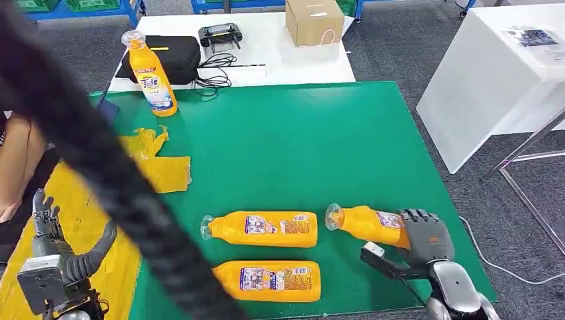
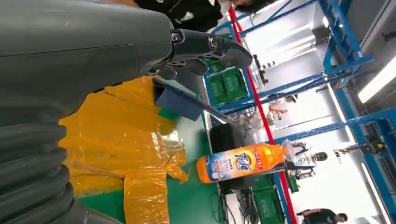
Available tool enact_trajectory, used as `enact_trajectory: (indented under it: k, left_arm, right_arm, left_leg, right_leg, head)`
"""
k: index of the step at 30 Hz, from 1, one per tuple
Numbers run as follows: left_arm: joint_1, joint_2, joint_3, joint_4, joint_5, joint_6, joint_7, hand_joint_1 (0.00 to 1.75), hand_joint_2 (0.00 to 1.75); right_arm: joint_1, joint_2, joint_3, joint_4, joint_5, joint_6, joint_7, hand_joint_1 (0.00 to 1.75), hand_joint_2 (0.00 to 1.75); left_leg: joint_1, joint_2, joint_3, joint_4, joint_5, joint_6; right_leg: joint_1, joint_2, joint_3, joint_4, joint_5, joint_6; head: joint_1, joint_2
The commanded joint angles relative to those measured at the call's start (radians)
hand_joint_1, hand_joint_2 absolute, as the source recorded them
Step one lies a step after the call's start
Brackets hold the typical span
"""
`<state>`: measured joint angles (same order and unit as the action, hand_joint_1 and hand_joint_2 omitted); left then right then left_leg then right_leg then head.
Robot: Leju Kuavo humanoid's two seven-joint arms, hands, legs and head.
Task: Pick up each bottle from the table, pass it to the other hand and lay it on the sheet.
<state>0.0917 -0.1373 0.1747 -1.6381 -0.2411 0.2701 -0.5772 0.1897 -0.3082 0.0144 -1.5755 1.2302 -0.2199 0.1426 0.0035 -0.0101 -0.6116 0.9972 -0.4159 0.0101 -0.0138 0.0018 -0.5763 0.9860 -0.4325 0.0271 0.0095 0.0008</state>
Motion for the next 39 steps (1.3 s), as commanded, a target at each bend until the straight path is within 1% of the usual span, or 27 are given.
enact_trajectory:
  k: [1, 2, 5, 6, 7, 8, 9, 10, 11, 14, 16, 18, 19, 20, 22, 23, 27, 31, 32, 33, 34, 35, 39]
  left_arm:
    - [-0.001, -0.005, -0.011, 0.017, -0.001, 0.012, 0.005, 0.0, 1.75]
    - [-0.003, -0.003, -0.015, 0.024, -0.001, 0.015, 0.005, 0.0, 1.75]
    - [-0.003, 0.001, -0.023, 0.029, 0.003, 0.02, 0.006, 0.0, 1.75]
    - [-0.004, 0.002, -0.024, 0.03, 0.004, 0.021, 0.006, 0.0, 1.75]
    - [-0.003, 0.003, -0.026, 0.03, 0.006, 0.02, 0.007, 0.0, 1.75]
    - [-0.002, 0.005, -0.03, 0.03, 0.007, 0.019, 0.008, 0.0, 1.75]
    - [-0.003, 0.006, -0.033, 0.032, 0.007, 0.02, 0.008, 0.0, 1.75]
    - [-0.005, 0.009, -0.04, 0.036, 0.007, 0.019, 0.008, 0.0, 1.75]
    - [-0.01, 0.015, -0.053, 0.043, 0.008, 0.018, 0.009, 0.0, 1.75]
    - [-0.036, 0.027, -0.089, 0.071, 0.009, -0.01, 0.018, 0.0, 1.75]
    - [-0.061, 0.033, -0.128, 0.093, 0.003, -0.026, 0.025, 0.0, 1.75]
    - [-0.075, 0.036, -0.152, 0.103, 0.002, -0.03, 0.03, 0.0, 1.75]
    - [-0.08, 0.044, -0.17, 0.108, 0.01, -0.047, 0.039, 0.0, 1.75]
    - [-0.095, 0.05, -0.193, 0.122, 0.013, -0.071, 0.046, 0.0, 1.75]
    - [-0.12, 0.06, -0.236, 0.15, 0.02, -0.113, 0.062, 0.0, 1.75]
    - [-0.133, 0.067, -0.265, 0.165, 0.029, -0.142, 0.073, 0.0, 1.75]
    - [-0.146, 0.086, -0.335, 0.181, 0.077, -0.232, 0.09, 0.0, 1.75]
    - [-0.145, 0.092, -0.354, 0.176, 0.082, -0.254, 0.092, 0.0, 1.75]
    - [-0.15, 0.101, -0.375, 0.174, 0.085, -0.284, 0.091, 0.0, 1.75]
    - [-0.153, 0.104, -0.387, 0.172, 0.085, -0.298, 0.092, 0.0, 1.75]
    - [-0.156, 0.105, -0.398, 0.171, 0.085, -0.308, 0.092, 0.0, 1.75]
    - [-0.158, 0.104, -0.41, 0.17, 0.083, -0.313, 0.092, 0.0, 1.75]
    - [-0.158, 0.104, -0.41, 0.17, 0.083, -0.313, 0.092, 0.0, 1.75]
  right_arm:
    - [-0.034, 0.182, -0.182, -0.079, -0.19, -0.202, -0.109, 1.75, 1.75]
    - [-0.033, 0.195, -0.21, -0.083, -0.212, -0.221, -0.114, 1.75, 1.75]
    - [-0.029, 0.217, -0.283, -0.083, -0.28, -0.246, -0.137, 1.75, 1.75]
    - [-0.03, 0.224, -0.299, -0.081, -0.293, -0.252, -0.146, 1.75, 1.75]
    - [-0.029, 0.235, -0.32, -0.084, -0.329, -0.264, -0.163, 1.75, 1.75]
    - [-0.029, 0.25, -0.332, -0.092, -0.403, -0.271, -0.204, 1.75, 1.75]
    - [-0.032, 0.262, -0.341, -0.091, -0.444, -0.265, -0.234, 1.75, 1.75]
    - [-0.039, 0.282, -0.335, -0.1, -0.543, -0.231, -0.289, 1.75, 1.75]
    - [-0.051, 0.305, -0.324, -0.102, -0.639, -0.193, -0.34, 1.75, 1.75]
    - [-0.09, 0.34, -0.24, -0.087, -0.768, -0.132, -0.408, 1.75, 1.75]
    - [-0.134, 0.353, -0.152, -0.049, -0.791, -0.113, -0.425, 1.75, 1.75]
    - [-0.162, 0.362, -0.103, -0.024, -0.804, -0.116, -0.421, 1.75, 1.75]
    - [-0.177, 0.358, -0.063, -0.01, -0.873, -0.053, -0.424, 1.75, 1.75]
    - [-0.204, 0.368, -0.021, 0.021, -0.904, -0.015, -0.428, 1.75, 1.75]
    - [-0.245, 0.395, 0.047, 0.078, -0.917, 0.002, -0.443, 1.75, 1.75]
    - [-0.264, 0.404, 0.108, 0.112, -0.91, 0.001, -0.457, 1.75, 1.75]
    - [-0.299, 0.415, 0.251, 0.176, -0.907, -0.012, -0.481, 1.75, 1.75]
    - [-0.309, 0.418, 0.28, 0.195, -0.906, -0.01, -0.481, 1.75, 1.75]
    - [-0.323, 0.413, 0.313, 0.214, -0.889, 0.0, -0.477, 1.71, 1.75]
    - [-0.331, 0.419, 0.331, 0.226, -0.884, 0.003, -0.477, 1.68, 1.75]
    - [-0.341, 0.423, 0.353, 0.241, -0.88, 0.008, -0.478, 1.69, 1.75]
    - [-0.349, 0.43, 0.375, 0.252, -0.869, 0.009, -0.474, 1.69, 1.75]
    - [-0.349, 0.43, 0.375, 0.252, -0.869, 0.009, -0.474, 1.69, 1.75]
  left_leg:
    - [0.001, 0.002, 0.002, 0.0, -0.001, -0.001]
    - [0.002, 0.002, 0.004, 0.0, -0.002, -0.001]
    - [0.0, -0.001, 0.002, 0.0, -0.001, 0.0]
    - [0.001, -0.001, 0.004, 0.0, -0.002, -0.001]
    - [0.0, -0.001, 0.002, 0.0, -0.001, 0.0]
    - [0.001, 0.0, 0.003, 0.0, -0.002, 0.0]
    - [0.0, 0.0, 0.002, -0.001, -0.001, 0.0]
    - [0.001, 0.0, 0.003, 0.0, -0.002, 0.0]
    - [0.001, 0.0, 0.002, -0.001, -0.001, -0.001]
    - [0.001, 0.003, 0.003, -0.001, -0.001, -0.001]
    - [0.001, 0.004, 0.003, -0.001, -0.001, -0.001]
    - [0.002, 0.005, 0.004, -0.001, 0.0, -0.001]
    - [0.001, 0.004, 0.002, -0.001, 0.0, -0.001]
    - [0.002, 0.005, 0.004, -0.001, 0.0, -0.001]
    - [0.002, 0.005, 0.004, -0.001, 0.0, -0.002]
    - [0.002, 0.004, 0.004, -0.002, 0.001, -0.001]
    - [0.003, 0.007, 0.006, -0.002, 0.0, -0.002]
    - [0.003, 0.005, 0.006, -0.001, -0.001, -0.002]
    - [0.002, 0.003, 0.004, -0.001, 0.001, -0.002]
    - [0.003, 0.004, 0.006, -0.001, -0.001, -0.002]
    - [0.002, 0.003, 0.003, -0.001, 0.001, -0.002]
    - [0.002, 0.003, 0.004, -0.001, 0.0, -0.002]
    - [0.001, 0.002, 0.0, -0.001, 0.001, -0.001]
  right_leg:
    - [0.001, 0.001, 0.002, -0.001, -0.001, -0.001]
    - [0.002, 0.001, 0.004, -0.001, -0.001, -0.002]
    - [0.0, -0.001, 0.002, -0.001, -0.001, -0.001]
    - [0.002, -0.001, 0.004, -0.001, -0.002, -0.001]
    - [0.001, -0.001, 0.002, -0.001, -0.001, -0.001]
    - [0.002, -0.001, 0.004, -0.001, -0.001, -0.001]
    - [0.0, -0.001, 0.002, -0.001, -0.001, -0.001]
    - [0.001, 0.0, 0.004, -0.002, -0.001, -0.001]
    - [0.001, 0.0, 0.002, -0.001, -0.001, -0.001]
    - [0.001, 0.002, 0.002, -0.001, 0.0, -0.001]
    - [0.002, 0.003, 0.002, -0.001, 0.001, -0.002]
    - [0.002, 0.004, 0.002, -0.002, 0.001, -0.002]
    - [0.001, 0.003, 0.001, -0.001, 0.001, -0.001]
    - [0.002, 0.004, 0.002, -0.002, 0.001, -0.002]
    - [0.003, 0.004, 0.003, -0.002, 0.001, -0.002]
    - [0.002, 0.003, 0.002, -0.001, 0.001, -0.001]
    - [0.004, 0.006, 0.005, -0.002, 0.001, -0.002]
    - [0.004, 0.003, 0.005, -0.002, 0.0, -0.002]
    - [0.002, 0.002, 0.004, -0.001, 0.0, -0.001]
    - [0.003, 0.003, 0.006, -0.002, -0.001, -0.002]
    - [0.002, 0.002, 0.002, -0.001, 0.0, -0.001]
    - [0.003, 0.003, 0.003, -0.001, 0.0, -0.001]
    - [0.002, 0.001, 0.0, 0.0, 0.0, -0.001]
  head:
    - [0.0, 0.0]
    - [0.0, 0.0]
    - [0.0, 0.0]
    - [0.0, 0.0]
    - [0.0, 0.0]
    - [0.0, 0.0]
    - [0.0, 0.0]
    - [0.0, 0.0]
    - [0.0, 0.0]
    - [0.0, 0.0]
    - [0.0, 0.0]
    - [0.0, 0.0]
    - [0.0, 0.0]
    - [0.0, 0.0]
    - [0.0, 0.0]
    - [0.0, 0.0]
    - [0.0, 0.0]
    - [0.0, 0.0]
    - [0.0, 0.0]
    - [0.0, 0.0]
    - [0.0, 0.0]
    - [0.0, 0.0]
    - [0.0, 0.0]
